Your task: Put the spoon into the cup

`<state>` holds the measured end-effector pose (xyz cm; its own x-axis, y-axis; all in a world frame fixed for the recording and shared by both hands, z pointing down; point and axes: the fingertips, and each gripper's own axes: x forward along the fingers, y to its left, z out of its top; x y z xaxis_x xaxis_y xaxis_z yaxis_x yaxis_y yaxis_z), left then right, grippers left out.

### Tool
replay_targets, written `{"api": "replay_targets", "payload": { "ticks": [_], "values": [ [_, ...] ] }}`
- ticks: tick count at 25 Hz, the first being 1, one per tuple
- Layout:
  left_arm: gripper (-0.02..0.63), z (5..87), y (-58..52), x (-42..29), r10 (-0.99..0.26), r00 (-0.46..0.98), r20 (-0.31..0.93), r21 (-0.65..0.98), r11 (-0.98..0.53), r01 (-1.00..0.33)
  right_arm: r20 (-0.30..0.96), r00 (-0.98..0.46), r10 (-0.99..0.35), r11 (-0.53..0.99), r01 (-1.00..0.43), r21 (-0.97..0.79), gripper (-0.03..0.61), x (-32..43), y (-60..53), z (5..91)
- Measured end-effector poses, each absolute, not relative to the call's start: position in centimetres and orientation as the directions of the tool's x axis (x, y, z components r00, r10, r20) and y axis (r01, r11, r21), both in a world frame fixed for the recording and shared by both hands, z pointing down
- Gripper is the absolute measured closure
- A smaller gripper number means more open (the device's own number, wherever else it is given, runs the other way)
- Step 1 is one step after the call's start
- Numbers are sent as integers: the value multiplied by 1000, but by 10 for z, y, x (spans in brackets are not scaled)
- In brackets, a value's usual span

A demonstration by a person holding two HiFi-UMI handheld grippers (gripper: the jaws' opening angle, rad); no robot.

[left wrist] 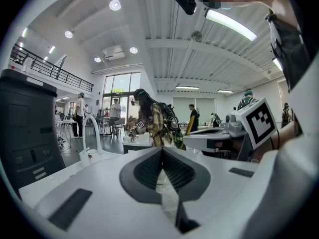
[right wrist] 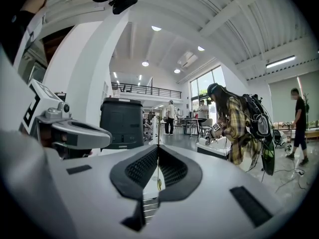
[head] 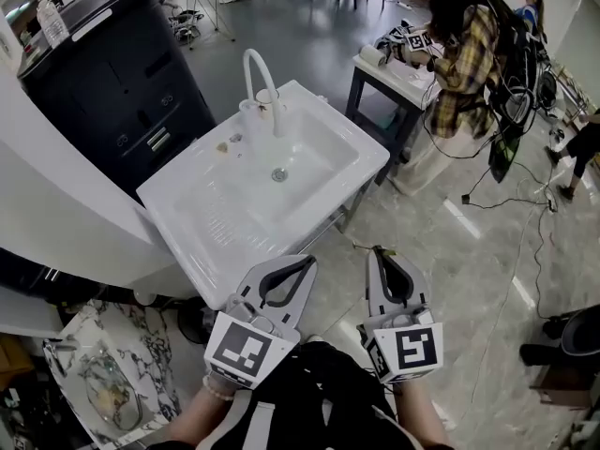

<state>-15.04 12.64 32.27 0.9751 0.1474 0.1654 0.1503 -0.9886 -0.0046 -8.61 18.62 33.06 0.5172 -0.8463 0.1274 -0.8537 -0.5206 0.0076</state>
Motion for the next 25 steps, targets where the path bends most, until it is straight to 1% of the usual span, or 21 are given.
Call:
{"api": "replay_targets", "payload": {
  "ticks": [7,16,25],
  "values": [
    [617,325,153,-152,134,978,158,-3,-991,137,118,506,-854,-508,-861,16,571,-87,212,330],
    [617,330,183,-148,138,978,156,-1,-990,140,137,508,-850,-513,-858,1,571,-82,242,337],
    [617,333,183,-119,169,972,164,-9,-985,172,136,535,-834,-542,-840,-23,571,-56,245,344]
  ]
}}
